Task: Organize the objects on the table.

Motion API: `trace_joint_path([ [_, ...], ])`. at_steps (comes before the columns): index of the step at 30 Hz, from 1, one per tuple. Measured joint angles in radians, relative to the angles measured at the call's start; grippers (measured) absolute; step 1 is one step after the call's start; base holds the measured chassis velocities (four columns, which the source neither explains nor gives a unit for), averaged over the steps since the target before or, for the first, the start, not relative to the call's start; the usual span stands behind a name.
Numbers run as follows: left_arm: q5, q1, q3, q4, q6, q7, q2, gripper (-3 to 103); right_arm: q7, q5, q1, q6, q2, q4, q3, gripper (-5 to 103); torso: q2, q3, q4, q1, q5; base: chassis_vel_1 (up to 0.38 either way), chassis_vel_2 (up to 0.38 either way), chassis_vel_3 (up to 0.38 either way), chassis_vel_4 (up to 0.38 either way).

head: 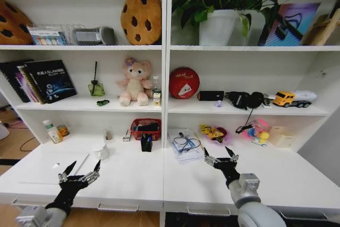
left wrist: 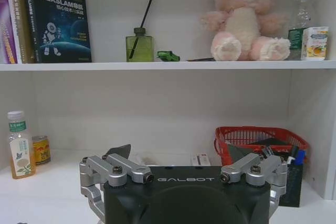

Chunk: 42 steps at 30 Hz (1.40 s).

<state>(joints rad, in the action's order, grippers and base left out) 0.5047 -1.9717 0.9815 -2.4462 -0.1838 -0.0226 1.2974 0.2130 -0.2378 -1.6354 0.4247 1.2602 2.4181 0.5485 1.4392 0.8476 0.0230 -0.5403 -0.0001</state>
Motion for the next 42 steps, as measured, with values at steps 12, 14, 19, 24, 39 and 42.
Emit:
trace_joint_path([
  [12, 0.000, 0.000, 0.000, 0.000, 0.000, 0.000, 0.000, 100, -0.021, 0.031, -0.019, -0.003, 0.011, -0.011, -0.010, 100, 0.000, 0.000, 0.0003, 0.000, -0.0001, 0.251, 0.247, -0.253, -0.247],
  [14, 0.000, 0.000, 0.000, 0.000, 0.000, 0.000, 0.000, 100, -0.025, 0.038, -0.023, -0.005, 0.014, -0.011, -0.014, 100, 0.000, 0.000, 0.0001, 0.000, -0.0003, 0.301, 0.313, -0.323, -0.297],
  [19, 0.000, 0.000, 0.000, 0.000, 0.000, 0.000, 0.000, 100, -0.035, 0.057, -0.040, -0.014, 0.021, -0.011, -0.022, 100, 0.000, 0.000, 0.0003, 0.000, -0.0005, 0.329, 0.337, -0.355, -0.318],
  [24, 0.000, 0.000, 0.000, 0.000, 0.000, 0.000, 0.000, 100, -0.037, 0.058, -0.039, -0.015, 0.018, -0.011, -0.021, 100, 0.000, 0.000, 0.0002, 0.000, 0.0004, 0.327, 0.331, -0.336, -0.320],
  [39, 0.000, 0.000, 0.000, 0.000, 0.000, 0.000, 0.000, 100, 0.003, 0.075, -0.034, -0.100, 0.015, -0.044, 0.002, 100, 0.000, 0.000, 0.0001, 0.000, 0.0006, 0.283, 0.281, -0.296, -0.285],
  [42, 0.000, 0.000, 0.000, 0.000, 0.000, 0.000, 0.000, 100, 0.021, 0.073, -0.034, -0.113, 0.019, -0.048, 0.006, 100, 0.000, 0.000, 0.0001, 0.000, -0.0010, 0.149, 0.056, -0.090, -0.100],
])
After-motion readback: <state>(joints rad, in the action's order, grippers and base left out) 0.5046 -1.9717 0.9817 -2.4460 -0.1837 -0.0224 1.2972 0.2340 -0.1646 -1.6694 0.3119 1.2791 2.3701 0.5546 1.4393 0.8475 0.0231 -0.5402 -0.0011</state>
